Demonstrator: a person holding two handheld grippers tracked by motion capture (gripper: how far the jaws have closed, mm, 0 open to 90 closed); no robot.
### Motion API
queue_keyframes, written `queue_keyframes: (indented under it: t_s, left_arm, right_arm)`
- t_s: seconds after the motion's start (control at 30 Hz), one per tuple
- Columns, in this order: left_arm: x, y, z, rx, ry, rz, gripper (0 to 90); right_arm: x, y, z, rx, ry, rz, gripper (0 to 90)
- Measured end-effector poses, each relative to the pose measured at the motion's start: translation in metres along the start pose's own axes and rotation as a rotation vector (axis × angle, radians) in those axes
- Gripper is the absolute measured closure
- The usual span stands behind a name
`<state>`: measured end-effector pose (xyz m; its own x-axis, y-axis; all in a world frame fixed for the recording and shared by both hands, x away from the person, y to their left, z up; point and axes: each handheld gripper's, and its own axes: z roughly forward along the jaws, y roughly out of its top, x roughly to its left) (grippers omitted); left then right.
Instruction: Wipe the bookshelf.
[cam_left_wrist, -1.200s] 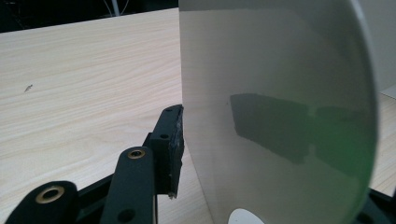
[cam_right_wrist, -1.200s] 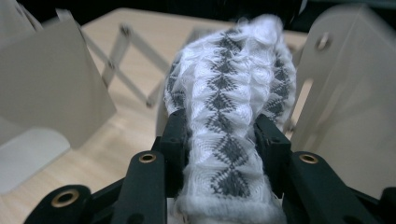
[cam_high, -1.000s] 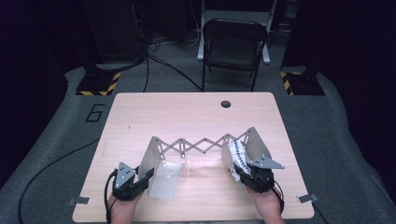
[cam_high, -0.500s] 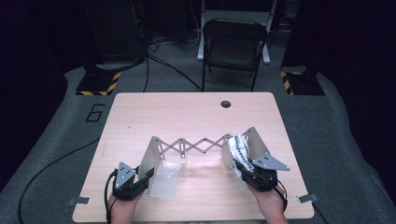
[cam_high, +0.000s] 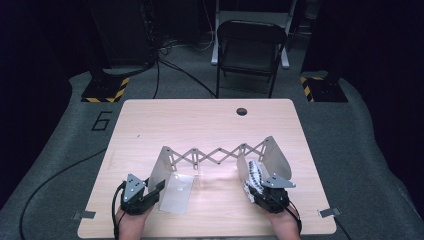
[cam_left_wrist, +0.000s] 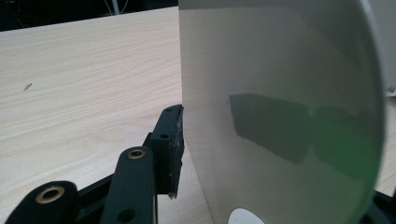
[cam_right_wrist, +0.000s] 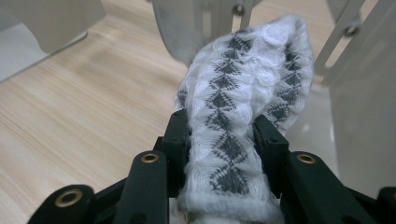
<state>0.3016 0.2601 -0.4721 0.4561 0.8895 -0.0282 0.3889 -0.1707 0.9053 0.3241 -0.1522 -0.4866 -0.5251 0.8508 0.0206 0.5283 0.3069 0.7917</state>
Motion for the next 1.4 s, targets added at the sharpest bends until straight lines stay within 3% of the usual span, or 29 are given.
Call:
queue_keyframes:
  t_s: [0.2, 0.27, 0.37, 0.5, 0.53, 0.57, 0.67, 0.77, 0.93, 1.0, 1.1, 1.2, 1.23, 1.3, 1.4]
  left_arm:
    - [0.000, 0.000, 0.000, 0.002, -0.002, 0.002, 57.0]
    - [0.000, 0.000, 0.000, 0.001, -0.003, 0.002, 57.0]
    - [0.000, 0.000, 0.000, 0.002, -0.003, 0.003, 57.0]
    - [0.000, 0.000, 0.000, 0.001, -0.003, 0.004, 57.0]
    - [0.000, 0.000, 0.000, 0.001, -0.003, 0.004, 57.0]
    - [0.000, 0.000, 0.000, 0.009, -0.007, 0.005, 57.0]
    - [0.000, 0.000, 0.000, 0.015, -0.010, 0.005, 57.1]
    - [0.000, 0.000, 0.000, 0.005, -0.005, 0.002, 57.0]
    - [0.000, 0.000, 0.000, 0.012, -0.008, 0.004, 57.0]
    - [0.000, 0.000, 0.000, 0.011, -0.009, 0.004, 57.0]
    - [0.000, 0.000, 0.000, 0.012, -0.009, 0.005, 57.0]
    - [-0.001, 0.000, 0.001, -0.003, 0.000, 0.001, 57.1]
    - [-0.001, 0.000, 0.001, -0.003, 0.000, 0.001, 57.0]
    - [-0.001, 0.000, 0.001, 0.002, 0.000, 0.005, 57.1]
    - [-0.001, -0.001, 0.001, 0.000, -0.004, 0.000, 57.8]
  right_arm:
    - [0.004, 0.033, -0.036, -0.183, -0.011, -0.015, 63.8]
    - [0.004, 0.040, -0.042, -0.213, -0.006, -0.022, 63.8]
    - [0.002, 0.036, -0.035, -0.185, 0.003, -0.009, 63.8]
    - [0.000, 0.014, -0.014, -0.100, 0.015, 0.025, 63.8]
    - [0.000, 0.014, -0.014, -0.100, 0.015, 0.025, 63.8]
    - [0.000, 0.002, -0.003, -0.051, 0.017, 0.029, 63.8]
    - [0.001, -0.007, 0.004, -0.007, 0.010, 0.005, 63.8]
    - [0.002, -0.001, -0.002, -0.026, 0.009, 0.009, 63.8]
    - [0.006, 0.030, -0.035, -0.179, 0.003, -0.012, 63.7]
    - [0.006, 0.039, -0.044, -0.216, 0.006, -0.014, 63.5]
    - [0.005, 0.037, -0.040, -0.199, 0.017, -0.011, 63.3]
    - [0.000, 0.020, -0.022, -0.119, 0.058, 0.039, 63.2]
    - [0.000, 0.020, -0.022, -0.119, 0.058, 0.039, 63.2]
    - [0.000, 0.001, -0.006, -0.062, 0.056, 0.071, 63.4]
    - [0.004, -0.006, -0.004, -0.046, 0.031, 0.040, 63.4]
